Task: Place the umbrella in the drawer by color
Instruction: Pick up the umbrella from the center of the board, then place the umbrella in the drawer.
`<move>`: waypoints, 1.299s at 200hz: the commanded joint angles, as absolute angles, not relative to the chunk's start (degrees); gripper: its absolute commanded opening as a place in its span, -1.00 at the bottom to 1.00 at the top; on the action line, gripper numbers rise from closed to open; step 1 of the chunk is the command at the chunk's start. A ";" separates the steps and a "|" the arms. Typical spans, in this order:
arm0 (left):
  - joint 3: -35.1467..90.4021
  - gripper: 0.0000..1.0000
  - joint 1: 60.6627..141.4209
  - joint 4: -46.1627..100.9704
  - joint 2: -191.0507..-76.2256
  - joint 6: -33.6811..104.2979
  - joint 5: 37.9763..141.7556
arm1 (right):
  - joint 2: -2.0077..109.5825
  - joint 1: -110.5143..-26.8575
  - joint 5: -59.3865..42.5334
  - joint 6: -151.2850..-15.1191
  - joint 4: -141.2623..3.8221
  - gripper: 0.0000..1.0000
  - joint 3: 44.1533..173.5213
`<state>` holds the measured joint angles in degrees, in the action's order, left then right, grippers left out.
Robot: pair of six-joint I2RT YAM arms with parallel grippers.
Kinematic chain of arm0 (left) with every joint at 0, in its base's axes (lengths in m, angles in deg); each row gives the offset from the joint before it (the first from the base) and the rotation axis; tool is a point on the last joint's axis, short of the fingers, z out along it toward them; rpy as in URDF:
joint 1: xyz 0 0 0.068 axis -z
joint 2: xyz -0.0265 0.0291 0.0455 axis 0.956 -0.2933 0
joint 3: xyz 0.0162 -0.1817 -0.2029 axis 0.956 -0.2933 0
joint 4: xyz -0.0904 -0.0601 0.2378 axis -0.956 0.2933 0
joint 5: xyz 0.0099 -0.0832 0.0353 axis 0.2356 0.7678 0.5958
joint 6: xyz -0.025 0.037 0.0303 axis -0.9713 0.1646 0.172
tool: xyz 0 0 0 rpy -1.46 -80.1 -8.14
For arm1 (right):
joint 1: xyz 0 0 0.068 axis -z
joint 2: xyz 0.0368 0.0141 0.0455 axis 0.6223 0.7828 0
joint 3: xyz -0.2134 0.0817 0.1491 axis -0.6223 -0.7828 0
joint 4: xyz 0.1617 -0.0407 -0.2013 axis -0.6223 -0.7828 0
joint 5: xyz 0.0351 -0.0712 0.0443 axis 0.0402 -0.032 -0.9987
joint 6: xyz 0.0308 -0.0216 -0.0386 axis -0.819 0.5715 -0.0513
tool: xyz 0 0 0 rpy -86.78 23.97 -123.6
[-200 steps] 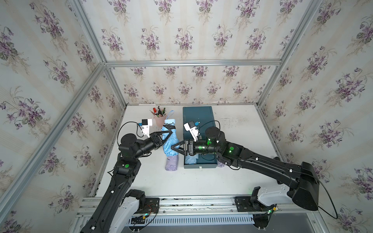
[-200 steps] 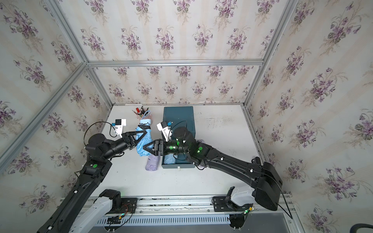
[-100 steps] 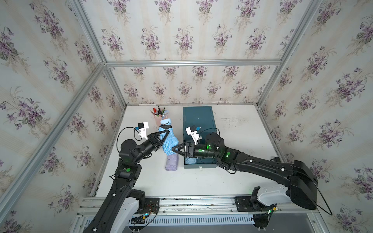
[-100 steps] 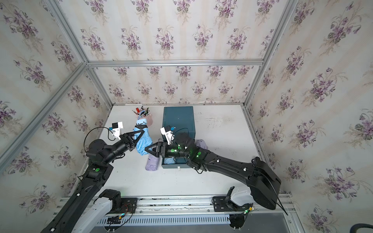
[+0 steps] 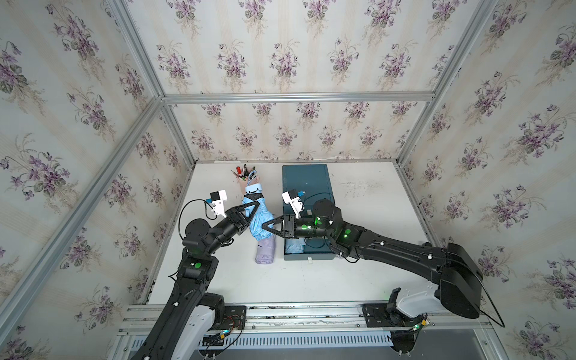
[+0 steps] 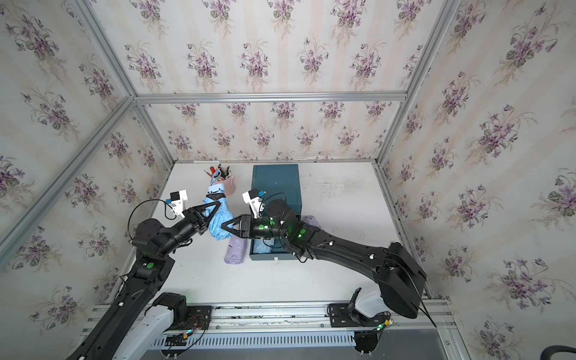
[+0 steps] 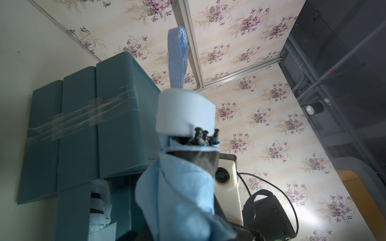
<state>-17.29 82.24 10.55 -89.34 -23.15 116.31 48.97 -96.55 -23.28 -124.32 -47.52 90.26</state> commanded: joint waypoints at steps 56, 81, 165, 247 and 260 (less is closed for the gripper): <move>-8.90 0.94 82.35 43.63 -83.96 -2.82 112.35 | 49.99 -94.36 -24.79 -118.10 -55.28 -0.93 98.32; -2.75 1.00 82.35 57.19 -81.73 5.33 106.67 | 51.95 -93.31 -25.50 -117.26 -59.11 -1.00 101.43; 6.42 1.00 82.34 76.50 -82.73 14.81 97.76 | 51.42 -91.14 -19.05 -112.81 -74.08 -1.00 106.90; 10.93 1.00 82.28 90.55 -75.93 15.44 94.48 | 51.65 -86.28 -20.38 -110.38 -82.68 -1.00 114.97; 10.68 1.00 82.35 91.55 -74.02 15.37 92.90 | 52.63 -85.48 -20.54 -110.29 -83.42 -1.00 115.95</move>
